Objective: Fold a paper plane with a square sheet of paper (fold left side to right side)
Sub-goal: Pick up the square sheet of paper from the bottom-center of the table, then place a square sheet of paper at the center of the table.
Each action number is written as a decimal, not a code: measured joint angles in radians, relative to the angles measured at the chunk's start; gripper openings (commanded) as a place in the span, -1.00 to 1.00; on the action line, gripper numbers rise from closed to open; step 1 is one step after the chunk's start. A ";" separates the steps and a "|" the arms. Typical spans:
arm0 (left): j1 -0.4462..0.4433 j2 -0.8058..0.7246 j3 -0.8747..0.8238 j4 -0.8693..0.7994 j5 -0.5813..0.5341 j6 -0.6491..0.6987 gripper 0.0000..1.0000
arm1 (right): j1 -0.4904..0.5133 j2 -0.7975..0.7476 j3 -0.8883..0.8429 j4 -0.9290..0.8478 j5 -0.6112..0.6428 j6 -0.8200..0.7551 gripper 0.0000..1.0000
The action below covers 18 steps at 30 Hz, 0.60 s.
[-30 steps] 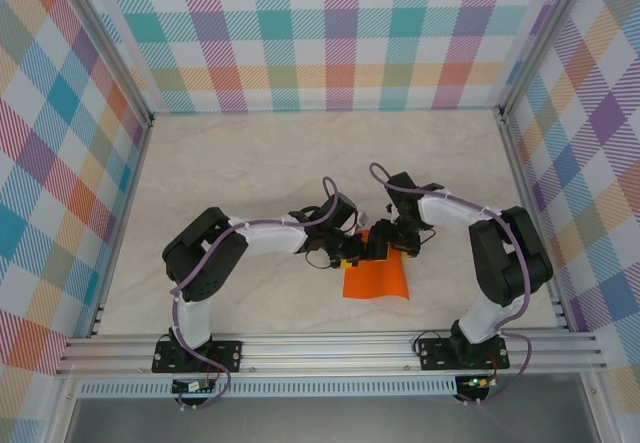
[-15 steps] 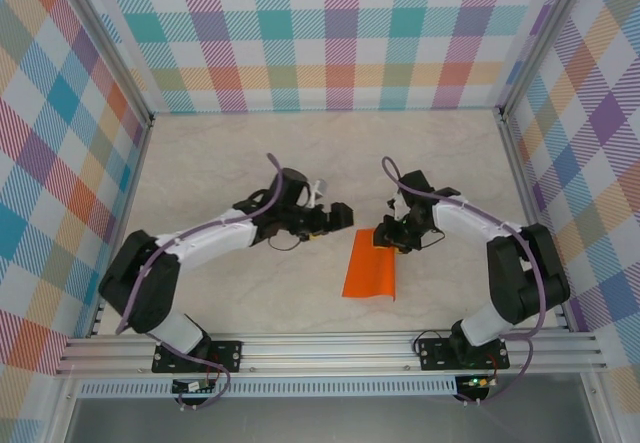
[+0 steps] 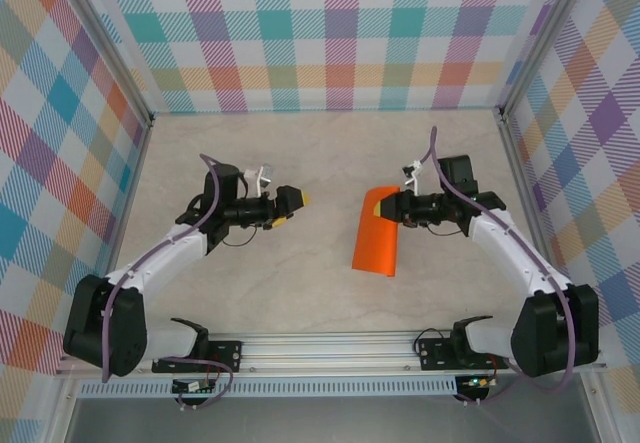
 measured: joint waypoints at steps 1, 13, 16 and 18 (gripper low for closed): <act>0.000 -0.016 0.002 0.015 0.021 0.001 1.00 | 0.000 -0.011 0.015 0.010 -0.027 0.000 -0.36; -0.050 -0.112 0.145 0.093 0.153 0.013 1.00 | 0.031 -0.107 0.154 0.060 -0.230 0.018 -0.36; -0.095 -0.110 0.171 0.087 0.157 0.031 1.00 | 0.065 -0.130 0.163 0.066 -0.244 0.032 -0.35; -0.121 -0.107 0.187 0.086 0.157 0.035 1.00 | 0.086 -0.141 0.169 0.074 -0.248 0.039 -0.35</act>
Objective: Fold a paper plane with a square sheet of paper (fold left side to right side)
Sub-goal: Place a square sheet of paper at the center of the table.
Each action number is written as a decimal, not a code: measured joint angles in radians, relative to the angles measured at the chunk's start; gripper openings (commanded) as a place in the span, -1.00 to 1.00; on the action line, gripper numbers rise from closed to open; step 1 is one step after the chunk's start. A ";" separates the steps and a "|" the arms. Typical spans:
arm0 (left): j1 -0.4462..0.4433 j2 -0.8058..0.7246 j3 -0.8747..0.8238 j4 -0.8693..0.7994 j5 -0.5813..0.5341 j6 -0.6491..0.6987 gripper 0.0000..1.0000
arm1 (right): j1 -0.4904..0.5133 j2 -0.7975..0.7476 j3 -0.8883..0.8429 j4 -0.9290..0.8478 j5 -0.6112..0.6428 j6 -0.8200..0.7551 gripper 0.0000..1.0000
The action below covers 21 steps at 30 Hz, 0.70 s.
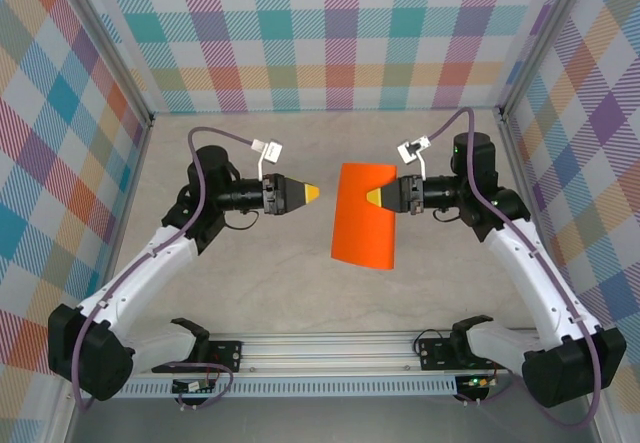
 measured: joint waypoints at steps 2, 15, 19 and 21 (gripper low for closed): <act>-0.019 0.006 0.012 0.001 0.000 0.004 1.00 | 0.016 -0.008 0.004 0.009 -0.003 0.009 -0.35; -0.125 0.031 0.023 0.001 -0.004 0.014 0.08 | 0.082 -0.007 0.031 0.051 0.023 0.040 -0.34; -0.129 0.031 0.024 -0.008 -0.023 0.018 -0.24 | 0.082 -0.006 0.031 0.048 0.055 0.038 -0.32; -0.129 0.032 0.024 -0.016 -0.035 0.022 -0.43 | 0.082 -0.006 0.031 0.041 0.074 0.036 -0.32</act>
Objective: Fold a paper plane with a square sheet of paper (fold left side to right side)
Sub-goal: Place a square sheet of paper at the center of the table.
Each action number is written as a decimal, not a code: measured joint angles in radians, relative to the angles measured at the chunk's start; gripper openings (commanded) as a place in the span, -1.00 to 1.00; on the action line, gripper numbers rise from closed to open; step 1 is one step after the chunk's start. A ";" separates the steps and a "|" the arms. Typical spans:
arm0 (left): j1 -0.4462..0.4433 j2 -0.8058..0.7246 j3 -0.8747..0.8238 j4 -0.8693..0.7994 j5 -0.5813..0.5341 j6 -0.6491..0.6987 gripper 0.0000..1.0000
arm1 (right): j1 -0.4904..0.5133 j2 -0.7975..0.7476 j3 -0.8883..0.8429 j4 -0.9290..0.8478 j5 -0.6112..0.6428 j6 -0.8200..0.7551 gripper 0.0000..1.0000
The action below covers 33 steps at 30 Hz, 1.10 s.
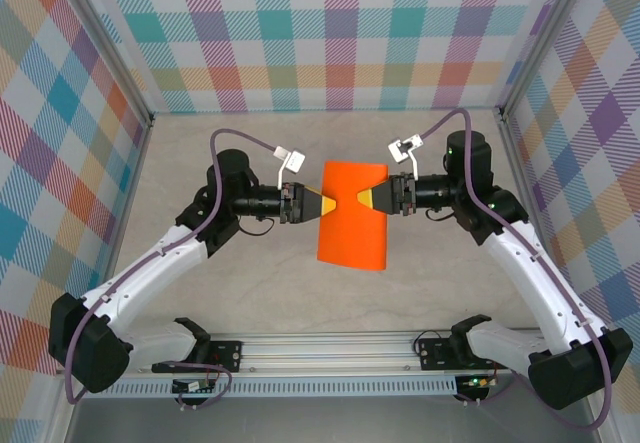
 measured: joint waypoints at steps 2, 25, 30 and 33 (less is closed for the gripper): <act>0.000 0.004 -0.001 -0.008 -0.009 -0.001 -0.62 | 0.000 0.000 0.000 -0.013 0.019 -0.007 -0.30; 0.159 0.489 0.084 -0.457 -0.302 0.158 -1.00 | -0.002 0.177 -0.047 -0.290 0.605 -0.090 0.72; 0.174 0.555 0.142 -0.569 -0.374 0.240 -1.00 | -0.002 0.352 -0.097 -0.178 0.546 -0.017 0.22; 0.190 0.555 0.159 -0.607 -0.406 0.269 -1.00 | -0.002 0.435 -0.121 -0.092 0.519 0.033 0.00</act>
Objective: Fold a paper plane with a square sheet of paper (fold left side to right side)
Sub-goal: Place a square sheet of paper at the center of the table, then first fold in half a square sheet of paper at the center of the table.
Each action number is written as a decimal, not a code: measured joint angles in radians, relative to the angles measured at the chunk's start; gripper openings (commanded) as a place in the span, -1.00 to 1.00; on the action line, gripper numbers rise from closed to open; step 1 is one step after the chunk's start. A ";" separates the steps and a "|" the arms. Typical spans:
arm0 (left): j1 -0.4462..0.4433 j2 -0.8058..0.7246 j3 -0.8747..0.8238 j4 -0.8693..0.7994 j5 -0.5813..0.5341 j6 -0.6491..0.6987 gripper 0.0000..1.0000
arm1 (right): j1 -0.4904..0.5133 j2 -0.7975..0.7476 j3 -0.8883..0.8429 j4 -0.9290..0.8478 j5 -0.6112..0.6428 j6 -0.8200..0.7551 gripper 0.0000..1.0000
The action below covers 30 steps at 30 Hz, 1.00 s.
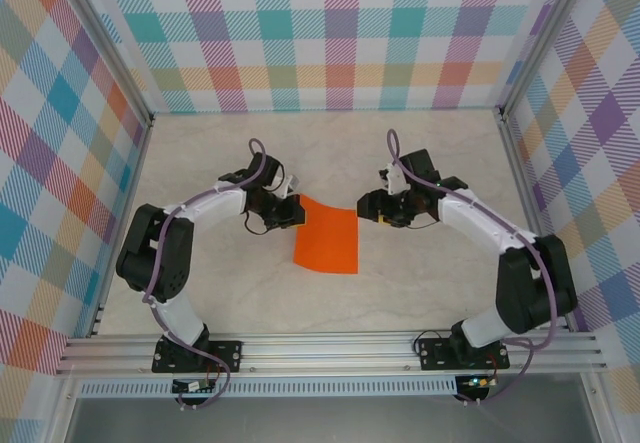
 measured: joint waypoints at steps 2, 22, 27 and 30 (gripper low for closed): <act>0.007 0.000 0.006 -0.013 -0.012 0.014 -1.00 | 0.001 0.040 -0.013 0.051 -0.019 0.032 -0.15; -0.008 0.000 0.017 0.023 0.065 -0.038 -0.35 | 0.022 0.351 -0.010 0.204 -0.066 0.111 -0.52; -0.039 0.000 0.022 0.079 0.112 -0.084 -0.09 | 0.022 0.354 -0.005 0.194 -0.060 0.104 -0.52; -0.069 0.011 0.041 0.103 0.133 -0.103 -0.02 | 0.022 0.356 -0.002 0.190 -0.060 0.103 -0.52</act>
